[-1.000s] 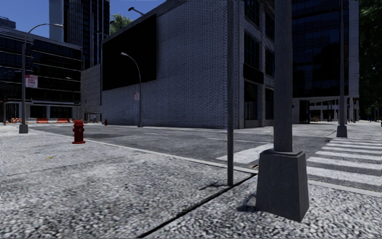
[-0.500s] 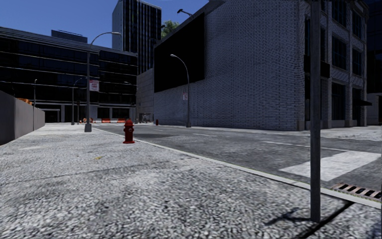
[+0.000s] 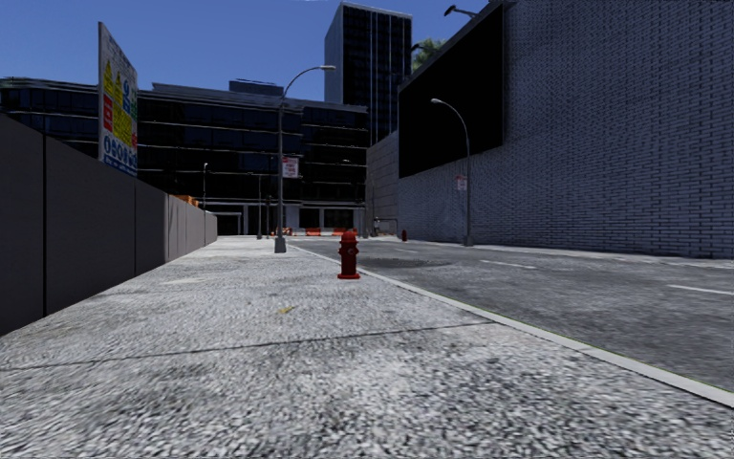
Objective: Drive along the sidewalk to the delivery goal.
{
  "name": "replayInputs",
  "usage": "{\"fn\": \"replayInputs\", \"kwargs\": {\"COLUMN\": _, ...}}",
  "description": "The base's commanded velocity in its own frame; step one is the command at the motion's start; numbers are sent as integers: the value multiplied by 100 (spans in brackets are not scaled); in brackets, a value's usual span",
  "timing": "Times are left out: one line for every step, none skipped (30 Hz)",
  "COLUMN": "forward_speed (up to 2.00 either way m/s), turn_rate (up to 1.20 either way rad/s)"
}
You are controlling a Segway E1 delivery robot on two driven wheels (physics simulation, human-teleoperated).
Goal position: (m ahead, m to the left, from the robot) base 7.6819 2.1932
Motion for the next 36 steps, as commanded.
{"fn": "replayInputs", "kwargs": {"forward_speed": 145, "turn_rate": 66}}
{"fn": "replayInputs", "kwargs": {"forward_speed": 145, "turn_rate": 66}}
{"fn": "replayInputs", "kwargs": {"forward_speed": 145, "turn_rate": 66}}
{"fn": "replayInputs", "kwargs": {"forward_speed": 145, "turn_rate": 66}}
{"fn": "replayInputs", "kwargs": {"forward_speed": 145, "turn_rate": 64}}
{"fn": "replayInputs", "kwargs": {"forward_speed": 145, "turn_rate": 59}}
{"fn": "replayInputs", "kwargs": {"forward_speed": 145, "turn_rate": 53}}
{"fn": "replayInputs", "kwargs": {"forward_speed": 145, "turn_rate": 51}}
{"fn": "replayInputs", "kwargs": {"forward_speed": 145, "turn_rate": 51}}
{"fn": "replayInputs", "kwargs": {"forward_speed": 145, "turn_rate": 51}}
{"fn": "replayInputs", "kwargs": {"forward_speed": 145, "turn_rate": 51}}
{"fn": "replayInputs", "kwargs": {"forward_speed": 145, "turn_rate": 49}}
{"fn": "replayInputs", "kwargs": {"forward_speed": 145, "turn_rate": 49}}
{"fn": "replayInputs", "kwargs": {"forward_speed": 145, "turn_rate": 33}}
{"fn": "replayInputs", "kwargs": {"forward_speed": 147, "turn_rate": 14}}
{"fn": "replayInputs", "kwargs": {"forward_speed": 157, "turn_rate": 0}}
{"fn": "replayInputs", "kwargs": {"forward_speed": 157, "turn_rate": 0}}
{"fn": "replayInputs", "kwargs": {"forward_speed": 169, "turn_rate": 0}}
{"fn": "replayInputs", "kwargs": {"forward_speed": 174, "turn_rate": 0}}
{"fn": "replayInputs", "kwargs": {"forward_speed": 176, "turn_rate": 0}}
{"fn": "replayInputs", "kwargs": {"forward_speed": 176, "turn_rate": 0}}
{"fn": "replayInputs", "kwargs": {"forward_speed": 182, "turn_rate": 0}}
{"fn": "replayInputs", "kwargs": {"forward_speed": 200, "turn_rate": 0}}
{"fn": "replayInputs", "kwargs": {"forward_speed": 200, "turn_rate": 0}}
{"fn": "replayInputs", "kwargs": {"forward_speed": 200, "turn_rate": 0}}
{"fn": "replayInputs", "kwargs": {"forward_speed": 200, "turn_rate": 0}}
{"fn": "replayInputs", "kwargs": {"forward_speed": 200, "turn_rate": 21}}
{"fn": "replayInputs", "kwargs": {"forward_speed": 200, "turn_rate": 37}}
{"fn": "replayInputs", "kwargs": {"forward_speed": 200, "turn_rate": 37}}
{"fn": "replayInputs", "kwargs": {"forward_speed": 200, "turn_rate": 40}}
{"fn": "replayInputs", "kwargs": {"forward_speed": 200, "turn_rate": 41}}
{"fn": "replayInputs", "kwargs": {"forward_speed": 200, "turn_rate": 41}}
{"fn": "replayInputs", "kwargs": {"forward_speed": 200, "turn_rate": 42}}
{"fn": "replayInputs", "kwargs": {"forward_speed": 200, "turn_rate": 42}}
{"fn": "replayInputs", "kwargs": {"forward_speed": 200, "turn_rate": 42}}
{"fn": "replayInputs", "kwargs": {"forward_speed": 200, "turn_rate": 42}}
